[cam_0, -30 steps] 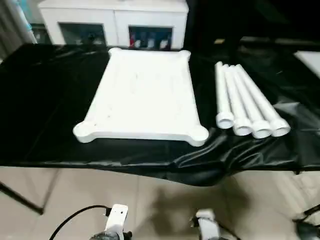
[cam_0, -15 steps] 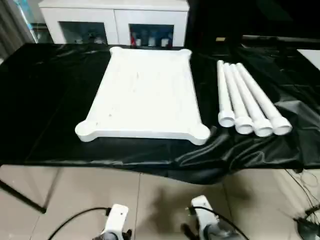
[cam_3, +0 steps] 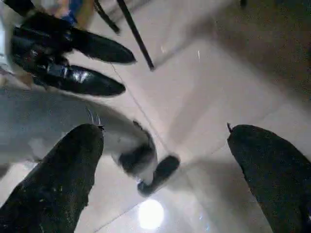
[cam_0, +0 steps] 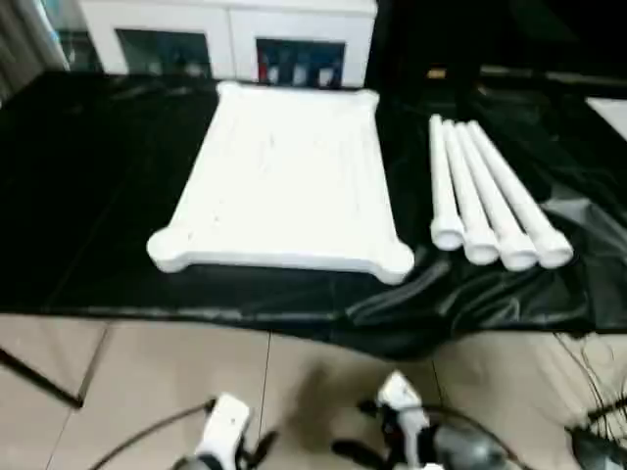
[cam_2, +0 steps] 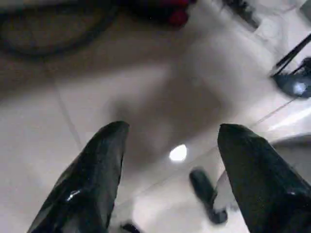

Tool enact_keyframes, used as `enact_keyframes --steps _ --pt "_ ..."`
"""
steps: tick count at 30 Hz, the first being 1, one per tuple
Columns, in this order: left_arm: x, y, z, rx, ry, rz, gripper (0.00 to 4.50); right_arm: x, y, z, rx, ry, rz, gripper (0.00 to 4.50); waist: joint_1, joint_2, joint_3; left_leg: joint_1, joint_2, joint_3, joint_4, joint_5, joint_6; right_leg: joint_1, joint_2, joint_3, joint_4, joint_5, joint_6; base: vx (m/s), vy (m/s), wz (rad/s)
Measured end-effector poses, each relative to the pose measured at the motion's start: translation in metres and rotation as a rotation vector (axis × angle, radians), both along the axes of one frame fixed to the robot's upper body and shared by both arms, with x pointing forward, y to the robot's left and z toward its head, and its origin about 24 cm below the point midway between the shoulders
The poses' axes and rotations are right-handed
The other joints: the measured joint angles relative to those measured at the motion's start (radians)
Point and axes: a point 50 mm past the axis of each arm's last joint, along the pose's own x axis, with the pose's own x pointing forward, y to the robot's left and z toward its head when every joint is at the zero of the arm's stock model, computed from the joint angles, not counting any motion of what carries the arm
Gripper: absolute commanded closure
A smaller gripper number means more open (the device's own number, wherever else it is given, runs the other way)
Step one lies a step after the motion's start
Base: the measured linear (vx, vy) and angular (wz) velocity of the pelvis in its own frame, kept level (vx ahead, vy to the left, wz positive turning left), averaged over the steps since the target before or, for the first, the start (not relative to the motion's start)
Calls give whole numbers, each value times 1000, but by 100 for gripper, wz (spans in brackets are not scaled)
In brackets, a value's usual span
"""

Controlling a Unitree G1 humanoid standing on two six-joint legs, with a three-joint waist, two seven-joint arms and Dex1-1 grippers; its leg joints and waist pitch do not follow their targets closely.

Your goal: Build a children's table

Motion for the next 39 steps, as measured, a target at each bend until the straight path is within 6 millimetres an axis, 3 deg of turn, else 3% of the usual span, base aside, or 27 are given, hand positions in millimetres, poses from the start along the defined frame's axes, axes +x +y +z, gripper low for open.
enact_keyframes --steps 9,11,17,20,22,25,29,32,35,39 --pt "3 1 69 -110 -195 -60 116 7 -5 65 146 -98 66 0 -2 5 -1 2 2 1 2 -1 -2 1 1 2 0 0 0 0 0 0" --pt "1 1 93 -146 -233 -68 116 11 -11 92 198 -125 59 0 -2 6 0 1 2 1 2 -1 -2 1 2 2 0 1 2 0 0 0" --pt "46 2 193 -273 -596 63 116 63 -18 191 385 -388 -173 0 0 -1 -1 5 2 3 2 6 -9 -1 2 3 11 3 2 0 0 0" --pt "77 14 229 -284 -821 304 116 83 -13 209 347 -521 -373 0 1 -6 -3 5 4 2 2 12 -14 -1 6 2 14 4 2 0 0 0" --pt "87 22 234 -281 -846 442 116 86 -10 203 300 -505 -460 0 -1 -11 -4 4 3 1 2 14 -17 -1 7 2 14 5 3 0 0 0" --pt "91 28 224 -256 -762 525 116 86 -12 192 279 -421 -534 0 -2 -17 -2 2 3 0 2 14 -18 -3 9 3 13 9 9 0 0 0" --pt "110 20 205 -139 -636 508 116 102 -17 179 207 -417 -768 0 0 -9 0 1 4 -1 3 17 -22 -4 11 4 12 12 12 0 0 0" --pt "118 8 193 -134 -614 491 116 109 -19 174 97 -539 -876 0 -1 -1 0 1 4 -1 3 18 -24 -4 11 4 12 13 10 0 0 0" --pt "116 -3 182 -57 -590 417 116 110 -22 164 6 -545 -885 0 -2 -1 0 1 6 -1 3 19 -25 -4 13 4 13 14 12 0 0 0" --pt "105 2 176 -22 -584 399 116 102 -11 149 63 -462 -889 0 -7 0 0 0 7 -2 2 18 -24 -7 15 3 14 14 10 0 0 0"
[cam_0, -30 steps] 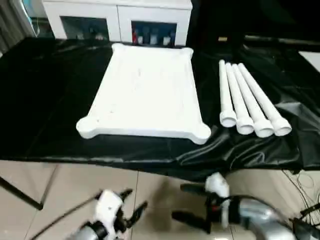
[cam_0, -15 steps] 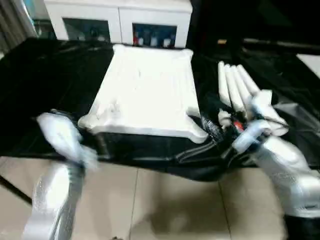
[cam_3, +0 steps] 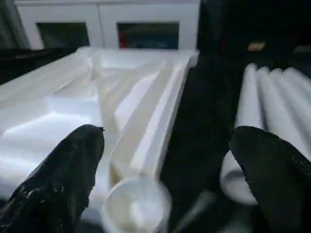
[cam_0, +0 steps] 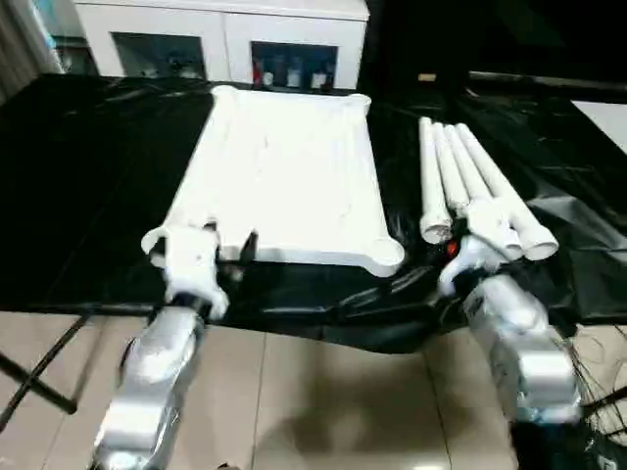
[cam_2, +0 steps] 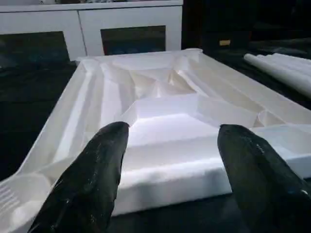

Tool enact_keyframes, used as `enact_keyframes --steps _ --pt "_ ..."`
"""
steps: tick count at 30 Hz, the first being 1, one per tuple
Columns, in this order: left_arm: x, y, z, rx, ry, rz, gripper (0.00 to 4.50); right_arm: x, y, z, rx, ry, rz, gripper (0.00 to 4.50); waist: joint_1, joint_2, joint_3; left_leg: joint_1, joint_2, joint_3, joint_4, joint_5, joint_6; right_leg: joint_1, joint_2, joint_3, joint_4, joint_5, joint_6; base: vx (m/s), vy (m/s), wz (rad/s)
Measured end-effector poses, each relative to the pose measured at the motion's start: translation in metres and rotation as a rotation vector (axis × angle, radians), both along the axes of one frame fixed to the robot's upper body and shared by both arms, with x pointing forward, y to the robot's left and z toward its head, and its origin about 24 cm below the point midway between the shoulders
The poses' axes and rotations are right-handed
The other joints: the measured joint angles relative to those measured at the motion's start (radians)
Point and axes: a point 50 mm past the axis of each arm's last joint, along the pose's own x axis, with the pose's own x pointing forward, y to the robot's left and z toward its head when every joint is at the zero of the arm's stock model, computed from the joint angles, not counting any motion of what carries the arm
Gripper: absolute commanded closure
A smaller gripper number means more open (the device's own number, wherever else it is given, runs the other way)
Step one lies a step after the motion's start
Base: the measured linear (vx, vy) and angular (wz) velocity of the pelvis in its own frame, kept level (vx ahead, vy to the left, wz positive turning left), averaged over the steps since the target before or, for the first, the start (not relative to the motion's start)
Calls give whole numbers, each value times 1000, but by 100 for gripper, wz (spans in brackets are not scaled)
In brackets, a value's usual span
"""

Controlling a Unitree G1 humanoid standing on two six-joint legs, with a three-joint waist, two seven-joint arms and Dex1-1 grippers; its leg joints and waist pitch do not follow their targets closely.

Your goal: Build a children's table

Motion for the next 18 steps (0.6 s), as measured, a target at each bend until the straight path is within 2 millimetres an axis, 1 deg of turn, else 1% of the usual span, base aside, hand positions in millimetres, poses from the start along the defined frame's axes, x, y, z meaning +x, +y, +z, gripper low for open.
enact_keyframes --steps 2,3,4,5,7,8,9,10,11,12,13,15,16,18 --pt "-2 3 -2 4 4 12 116 0 9 -3 6 -4 24 0 4 6 0 -2 0 0 0 0 0 -2 0 0 0 1 -1 0 0 0" --pt "-3 4 -2 8 2 20 116 0 11 -3 13 -3 30 0 6 8 1 -1 0 0 0 -2 4 -1 0 0 0 0 -3 0 0 0" --pt "-3 5 -2 9 -4 27 116 0 13 -3 17 -4 39 0 8 9 2 0 0 0 0 -2 4 0 -1 0 -1 -3 -8 0 0 0" --pt "-3 7 -1 4 -11 38 116 -1 15 -3 22 -7 48 0 10 12 3 3 -1 0 -1 -3 5 5 -1 -1 -3 -4 -9 0 0 0" --pt "-2 8 0 -4 -19 44 86 0 16 -2 28 -10 50 0 9 14 5 14 -1 0 -5 -4 6 16 0 -1 -9 -5 -9 0 0 0" --pt "-2 8 0 -7 -18 44 86 0 16 -2 31 -10 50 0 6 18 8 27 -1 1 -12 -4 6 30 0 -3 -19 -6 -7 0 0 0" --pt "-2 8 0 -8 -19 44 86 0 16 -2 33 -12 50 0 4 19 9 37 -2 3 -18 -4 6 38 0 -2 -25 -6 -7 0 0 0" --pt "-2 8 0 -9 -21 44 86 0 16 -2 34 -13 51 0 3 19 9 41 -2 3 -20 -4 6 43 0 -3 -28 -6 -7 0 0 0" --pt "0 7 3 -16 -31 48 57 0 15 -1 41 -15 49 0 3 19 9 48 -3 4 -27 -4 6 50 1 -2 -34 -6 -7 0 0 0" --pt "1 6 4 -19 -36 48 57 0 14 -1 41 -16 50 0 3 19 9 50 -2 4 -29 -4 6 53 2 -3 -37 -5 -8 0 0 0" --pt "2 6 6 -22 -41 47 47 0 14 -1 42 -17 52 0 3 20 9 54 -3 4 -33 -4 6 58 2 -3 -40 -5 -13 60 -4 1" --pt "4 4 7 -37 -49 49 44 0 13 -1 25 -21 50 0 3 20 7 55 -3 4 -34 -9 8 61 2 -3 -41 -12 -14 69 -2 2" --pt "4 3 8 -45 -51 50 32 0 13 -1 13 -22 51 0 4 19 7 54 -3 3 -34 -11 10 62 3 -4 -42 -14 -13 83 3 3" --pt "4 2 7 -50 -47 51 10 0 13 -1 -14 -23 51 0 4 19 6 48 -4 2 -31 -17 18 64 8 -3 -43 -19 -12 78 1 3"
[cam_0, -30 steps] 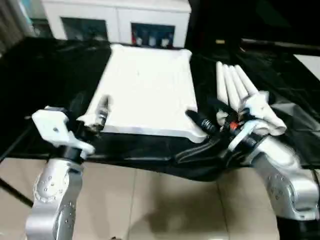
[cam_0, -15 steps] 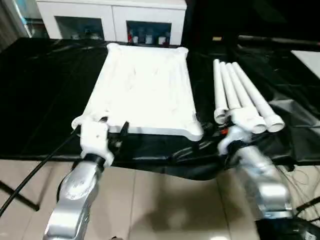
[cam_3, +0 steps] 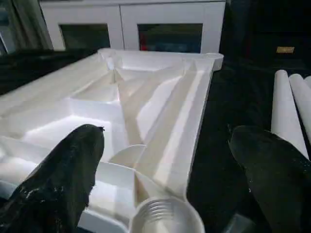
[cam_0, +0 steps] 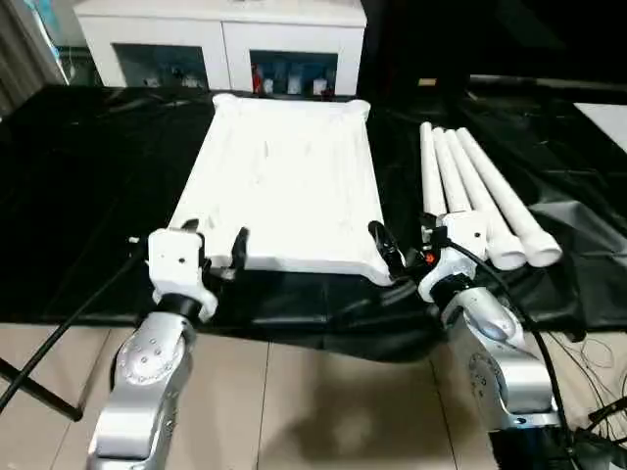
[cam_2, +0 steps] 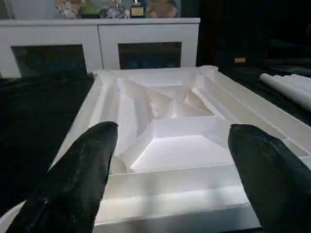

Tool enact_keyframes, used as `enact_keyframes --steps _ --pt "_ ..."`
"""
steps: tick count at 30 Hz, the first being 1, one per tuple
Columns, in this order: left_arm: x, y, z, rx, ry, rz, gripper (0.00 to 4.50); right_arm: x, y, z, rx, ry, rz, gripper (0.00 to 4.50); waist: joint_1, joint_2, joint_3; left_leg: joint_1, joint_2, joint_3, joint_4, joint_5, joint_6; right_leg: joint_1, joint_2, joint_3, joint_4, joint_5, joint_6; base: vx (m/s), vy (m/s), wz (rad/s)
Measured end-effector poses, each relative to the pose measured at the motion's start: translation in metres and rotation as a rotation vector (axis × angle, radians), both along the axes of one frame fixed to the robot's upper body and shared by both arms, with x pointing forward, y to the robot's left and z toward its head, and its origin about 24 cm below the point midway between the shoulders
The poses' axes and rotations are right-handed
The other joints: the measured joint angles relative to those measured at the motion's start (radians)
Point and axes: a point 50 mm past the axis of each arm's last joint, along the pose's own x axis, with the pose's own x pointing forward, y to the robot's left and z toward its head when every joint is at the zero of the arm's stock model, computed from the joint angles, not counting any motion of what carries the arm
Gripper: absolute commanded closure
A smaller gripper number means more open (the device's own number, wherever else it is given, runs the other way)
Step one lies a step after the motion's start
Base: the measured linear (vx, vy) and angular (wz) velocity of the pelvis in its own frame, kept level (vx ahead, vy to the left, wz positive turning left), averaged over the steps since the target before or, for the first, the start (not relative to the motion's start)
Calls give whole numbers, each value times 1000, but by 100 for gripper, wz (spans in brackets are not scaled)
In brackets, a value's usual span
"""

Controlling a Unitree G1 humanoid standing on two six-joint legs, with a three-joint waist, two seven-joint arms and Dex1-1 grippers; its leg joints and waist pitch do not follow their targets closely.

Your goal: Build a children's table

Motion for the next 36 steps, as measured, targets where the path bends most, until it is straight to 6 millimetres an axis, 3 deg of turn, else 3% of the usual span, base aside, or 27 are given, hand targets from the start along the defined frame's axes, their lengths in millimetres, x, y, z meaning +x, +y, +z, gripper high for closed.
enact_keyframes --steps 4,8,11,18,20,21,22,23,29,30,31,32,33,34,35,36 --pt "0 1 0 -2 -1 10 2 1 2 1 4 -5 7 0 0 -1 -1 -5 1 -14 14 -16 -1 4 10 3 2 -10 8 79 -3 8" --pt "0 5 1 -4 -3 29 2 1 6 3 15 -9 18 0 3 -2 -2 -10 1 -25 36 -31 6 6 10 4 25 -34 11 39 -5 5" --pt "0 5 1 -11 -4 31 2 2 5 3 11 -10 10 0 7 -2 -2 -10 1 -30 37 -32 6 13 12 5 26 -39 10 0 0 0" --pt "5 3 2 -9 -8 17 2 2 5 3 31 -11 -1 0 2 -2 -2 -9 0 -32 39 -31 5 16 11 3 25 -37 14 0 0 0" --pt "6 3 3 -10 -10 13 2 2 6 3 39 -9 1 0 0 -2 -2 -6 0 -33 39 -31 4 19 11 3 24 -37 14 0 0 0" --pt "6 3 1 -12 -4 14 2 2 7 2 42 -8 -1 0 3 -1 -1 16 5 -23 30 -34 -14 16 11 11 30 -41 5 0 0 0" --pt "6 4 1 -14 1 18 2 2 9 2 47 -8 1 0 2 -3 -1 28 5 -15 26 -38 -21 20 9 16 37 -49 -6 -5 -15 -21" --pt "8 4 3 -18 -8 18 2 2 7 2 43 -8 -10 0 -1 0 -2 27 2 -15 27 -39 -20 35 10 17 33 -51 0 -5 -15 -21" --pt "9 -1 4 -29 -16 -8 2 2 3 2 1 -18 -36 0 3 13 -12 25 -1 -37 26 -47 -13 57 26 26 3 -47 17 24 4 4" --pt "9 0 4 -27 -15 -5 2 2 6 2 0 -21 -16 0 0 12 -13 29 -4 -43 28 -51 -12 56 25 27 9 -51 18 110 16 11" --pt "10 0 4 -28 -13 -5 2 1 10 2 -28 -25 17 0 0 14 -15 6 -16 -67 44 -60 11 67 21 10 0 -57 26 92 23 42" --pt "11 -2 4 -33 -15 -15 2 0 11 1 -59 -28 38 0 0 18 -16 -10 -16 -84 64 -71 45 80 20 -5 -13 -58 28 92 23 42" --pt "11 -4 6 -36 -23 -22 2 0 11 2 -84 -38 48 0 1 21 -17 -32 -20 -97 85 -83 103 98 15 -33 -30 -61 32 68 45 76" --pt "11 -3 6 -35 -25 -19 2 0 12 2 -90 -43 49 0 -1 21 -17 -29 -29 -113 86 -83 106 106 9 -53 -30 -65 38 95 24 67" --pt "10 2 4 -27 -19 -3 2 2 17 5 -79 -54 57 0 -8 16 -17 -25 -49 -149 84 -85 109 80 -8 -61 24 -77 42 95 24 67" --pt "8 11 1 -17 -6 26 2 2 28 7 -51 -67 82 0 -22 13 -17 -17 -73 -184 80 -89 115 43 -14 -69 103 -81 39 66 -57 38"
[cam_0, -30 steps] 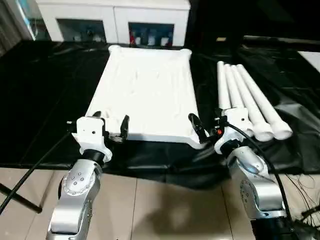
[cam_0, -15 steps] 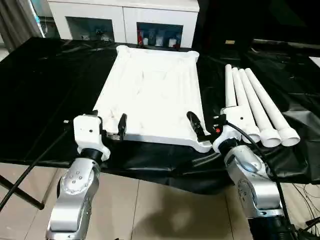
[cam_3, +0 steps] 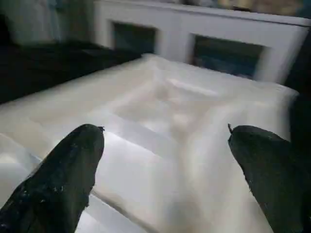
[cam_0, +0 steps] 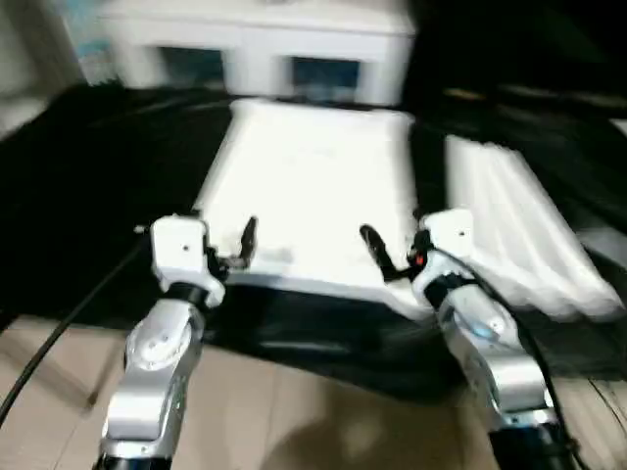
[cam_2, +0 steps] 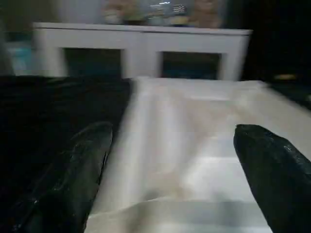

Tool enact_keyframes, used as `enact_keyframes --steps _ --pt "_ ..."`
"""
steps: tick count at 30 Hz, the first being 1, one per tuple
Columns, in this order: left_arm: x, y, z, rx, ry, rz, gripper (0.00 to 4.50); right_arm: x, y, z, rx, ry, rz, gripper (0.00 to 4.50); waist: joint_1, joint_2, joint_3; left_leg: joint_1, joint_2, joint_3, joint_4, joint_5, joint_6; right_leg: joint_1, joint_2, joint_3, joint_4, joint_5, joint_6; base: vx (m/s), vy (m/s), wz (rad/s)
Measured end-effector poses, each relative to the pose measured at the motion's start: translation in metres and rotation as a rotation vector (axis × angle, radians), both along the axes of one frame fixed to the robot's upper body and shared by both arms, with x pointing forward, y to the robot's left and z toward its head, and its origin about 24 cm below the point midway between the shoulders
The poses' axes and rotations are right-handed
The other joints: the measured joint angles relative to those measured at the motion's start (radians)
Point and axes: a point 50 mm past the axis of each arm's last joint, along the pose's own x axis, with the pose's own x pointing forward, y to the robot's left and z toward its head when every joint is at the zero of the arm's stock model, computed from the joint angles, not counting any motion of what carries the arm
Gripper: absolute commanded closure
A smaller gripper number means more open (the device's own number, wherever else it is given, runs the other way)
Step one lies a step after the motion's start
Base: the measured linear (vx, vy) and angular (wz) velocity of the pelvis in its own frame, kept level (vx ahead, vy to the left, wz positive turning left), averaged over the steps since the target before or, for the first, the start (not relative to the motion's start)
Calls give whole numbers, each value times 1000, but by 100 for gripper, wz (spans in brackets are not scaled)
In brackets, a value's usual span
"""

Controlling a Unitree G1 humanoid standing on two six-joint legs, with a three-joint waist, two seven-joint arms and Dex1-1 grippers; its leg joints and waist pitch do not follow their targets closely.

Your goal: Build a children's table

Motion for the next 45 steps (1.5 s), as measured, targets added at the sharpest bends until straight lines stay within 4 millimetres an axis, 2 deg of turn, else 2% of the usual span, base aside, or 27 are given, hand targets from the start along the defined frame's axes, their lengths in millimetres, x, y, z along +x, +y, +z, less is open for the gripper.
enact_keyframes --steps 1,2,3,4,5,7,8,10,11,12,13,14,15,16,18,19,20,21,23,24,25,26,27,29,32,34,45 --pt "-1 6 -3 5 12 20 2 -1 8 0 36 5 19 0 -5 -4 0 19 -12 -10 -9 -2 1 -36 5 6 53 -14 -17 -65 -134 2" --pt "0 6 -2 3 11 22 2 -2 10 0 58 11 24 0 -9 -8 -1 38 -22 -5 -17 -5 -2 -75 13 14 70 -18 -23 -65 -134 2" --pt "2 2 1 -2 -2 8 2 -1 6 0 59 11 13 0 -13 -29 -2 58 -39 18 -22 -10 -12 -115 11 30 39 -5 -43 -78 -118 -9" --pt "3 -1 3 -2 -13 -2 2 0 0 0 54 11 -4 0 -13 -46 8 70 -46 39 -19 -16 -22 -114 8 52 34 49 -92 23 -93 17" --pt "3 -11 1 -25 -9 -30 2 -2 -10 -6 44 30 -35 0 -7 -50 13 84 -39 65 -3 -28 17 -92 24 75 32 32 -97 23 -93 17" --pt "3 -20 0 -30 -4 -65 2 -1 -25 -9 34 43 -88 0 -4 -44 16 51 -57 78 89 -42 40 -59 45 102 2 35 -101 72 -71 17" --pt "3 -19 1 -25 -7 -68 2 -1 -27 -7 42 39 -96 0 9 -41 17 42 -73 95 100 -38 21 -37 73 142 -16 38 -106 73 -59 13" --pt "2 -16 1 -21 -9 -67 2 -2 -24 -1 64 20 -84 0 41 -9 21 41 -79 101 55 -17 -16 -3 142 203 -43 44 -112 81 -29 -17" --pt "2 -15 2 -18 -15 -71 2 -3 -24 3 69 2 -80 0 57 34 13 52 -67 97 3 19 -41 -1 184 211 -51 46 -109 90 -8 -32" --pt "1 -11 1 -7 -8 -61 2 -5 -20 2 80 9 -74 0 70 33 16 60 -57 103 7 4 -48 -1 181 208 -50 43 -105 72 75 -50" --pt "0 -7 -1 -5 -4 -50 2 -7 -15 1 86 17 -56 0 70 31 15 61 -57 113 0 -2 -38 -18 160 182 -25 26 -97 99 68 -51" --pt "0 -1 -4 4 14 -36 2 -13 -10 -2 88 29 -34 0 67 11 10 64 -49 139 -3 -8 -38 -86 92 90 74 9 -79 99 68 -51" --pt "-1 -1 -6 3 22 -39 2 -13 -11 -3 86 38 -38 0 64 11 9 72 -42 154 -5 -14 -41 -118 55 55 93 16 -68 123 37 -44" --pt "-1 -2 -6 3 21 -50 2 -15 -14 -4 81 39 -44 0 56 7 8 79 -35 175 -9 -20 -42 -144 26 33 85 28 -67 131 30 -52" --pt "0 -3 -5 5 19 -59 2 -17 -17 0 75 25 -53 0 28 -29 5 114 -30 244 -27 -36 -53 -171 -30 14 -9 82 -107 145 -8 -57" --pt "1 -6 -4 3 14 -73 2 -17 -20 2 67 14 -59 0 17 -48 6 118 -40 245 -18 -52 -54 -158 -42 28 -34 143 -91 143 -102 -33" --pt "4 -15 -3 -10 10 -101 2 -18 -26 1 53 16 -80 0 7 -43 7 114 -40 221 7 -68 -36 -149 -26 32 -29 135 -83 143 -102 -33" --pt "5 -28 -3 -25 7 -152 2 -17 -37 -1 33 28 -121 0 5 -39 5 90 -44 169 64 -77 -11 -138 -8 36 -33 125 -93 169 -96 -10" --pt "4 -31 -3 -28 9 -171 2 -16 -39 -1 34 37 -133 0 -5 -36 4 11 -54 123 136 -60 -34 -112 8 30 -42 115 -106 183 -68 -18" --pt "5 -29 -2 -29 7 -168 2 -15 -36 0 31 37 -124 0 -5 -29 5 -23 -50 115 125 -45 -55 -98 13 20 -43 107 -108 135 -36 -10" --pt "4 -27 -2 -41 6 -169 2 -15 -35 1 14 32 -106 0 -5 -13 4 -49 -37 112 82 -14 -56 -86 25 7 -45 99 -108 134 11 -3" --pt "4 -25 -2 -49 4 -173 2 -14 -31 3 -5 22 -79 0 0 21 5 -65 -10 108 21 70 -38 -68 45 -19 -43 87 -102 134 11 -3" --pt "3 -21 -3 -43 12 -177 2 -14 -29 3 -12 25 -59 0 -1 28 7 -64 2 105 27 89 -34 -60 53 -18 -45 82 -99 158 86 -16" --pt "1 -10 -4 10 19 -209 2 -14 -13 7 -26 17 68 0 -15 22 5 -67 -4 104 28 80 -22 -71 51 -1 -41 77 -106 156 84 -12" --pt "-3 -10 -2 72 27 -374 2 -18 -18 14 -73 26 262 0 -3 15 1 -74 -22 110 29 83 -25 -92 41 40 -24 76 -69 79 40 0" --pt "-5 -14 -2 83 38 -466 2 -20 -23 16 -78 41 335 0 6 14 0 -83 -24 116 23 88 -28 -104 38 44 -17 77 -66 0 0 0" --pt "-13 -9 -9 199 285 -931 20 -25 -39 31 -229 41 674 0 27 8 14 -29 -8 168 -19 98 -38 -79 23 44 -30 86 -80 -58 -7 1"
